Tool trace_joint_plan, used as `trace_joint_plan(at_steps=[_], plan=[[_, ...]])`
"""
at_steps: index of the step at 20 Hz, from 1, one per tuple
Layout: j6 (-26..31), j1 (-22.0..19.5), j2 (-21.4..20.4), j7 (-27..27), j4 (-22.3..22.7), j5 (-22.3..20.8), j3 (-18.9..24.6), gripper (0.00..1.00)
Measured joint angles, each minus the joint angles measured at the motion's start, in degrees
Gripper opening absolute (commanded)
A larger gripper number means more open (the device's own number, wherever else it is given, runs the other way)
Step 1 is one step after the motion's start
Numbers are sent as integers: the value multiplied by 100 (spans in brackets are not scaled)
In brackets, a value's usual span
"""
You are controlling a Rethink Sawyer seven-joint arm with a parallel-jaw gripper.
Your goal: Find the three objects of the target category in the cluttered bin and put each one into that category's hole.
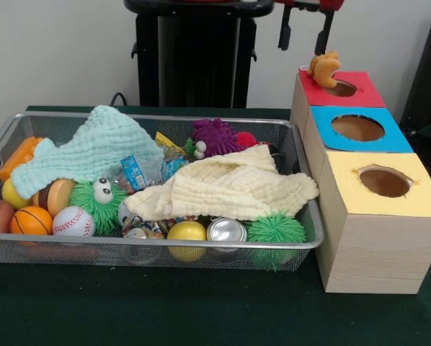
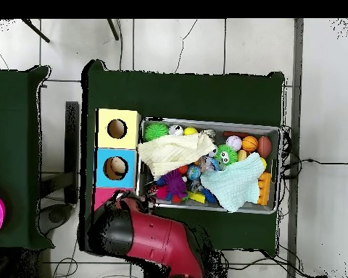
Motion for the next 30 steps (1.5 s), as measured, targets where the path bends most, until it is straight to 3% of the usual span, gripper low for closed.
trace_joint_plan(at_steps=[9, 30], plan=[[790, -32, -415, 0, -85, -264, -29, 100], [764, -503, -365, 0, -85, -383, 103, 100]])
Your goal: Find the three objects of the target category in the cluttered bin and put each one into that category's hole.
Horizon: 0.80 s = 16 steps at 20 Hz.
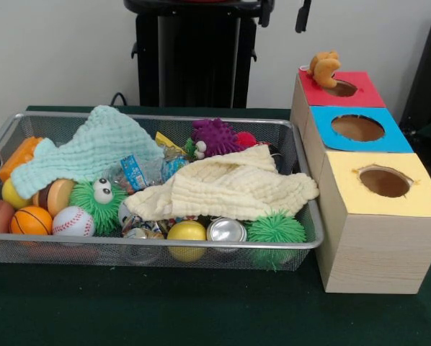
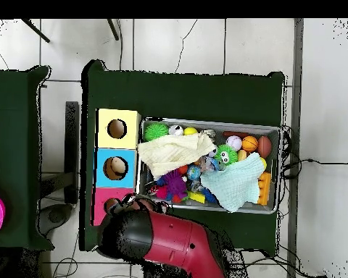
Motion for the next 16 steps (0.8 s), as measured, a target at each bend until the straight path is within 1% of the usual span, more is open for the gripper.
trace_joint_plan(at_steps=[10, 16], plan=[[-241, -49, 69, 0, 78, 0, 140, 100], [-391, -160, 46, 0, 251, 1, 235, 100]])
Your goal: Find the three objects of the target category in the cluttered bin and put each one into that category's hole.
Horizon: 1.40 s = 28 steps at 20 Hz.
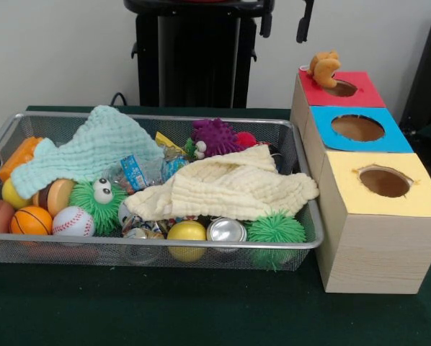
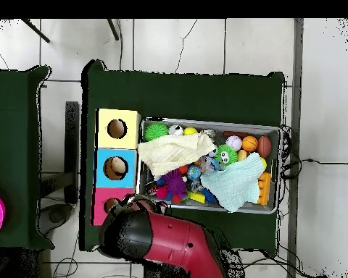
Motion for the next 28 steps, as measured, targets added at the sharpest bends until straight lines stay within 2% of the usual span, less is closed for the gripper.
trace_joint_plan(at_steps=[18, 28], plan=[[-232, -213, -218, 0, 624, -253, 98, 100], [-533, -560, -469, 0, 1157, -451, 289, 100]])
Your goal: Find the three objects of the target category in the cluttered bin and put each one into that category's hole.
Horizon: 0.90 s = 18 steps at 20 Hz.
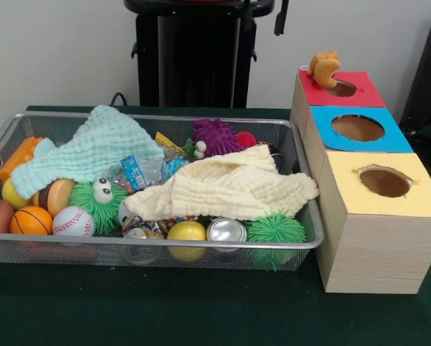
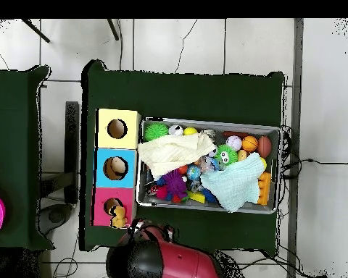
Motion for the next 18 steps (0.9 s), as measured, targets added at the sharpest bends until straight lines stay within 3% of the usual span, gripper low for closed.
trace_joint_plan(at_steps=[18], plan=[[-686, -209, 108, 0, 515, -876, 140, 100]])
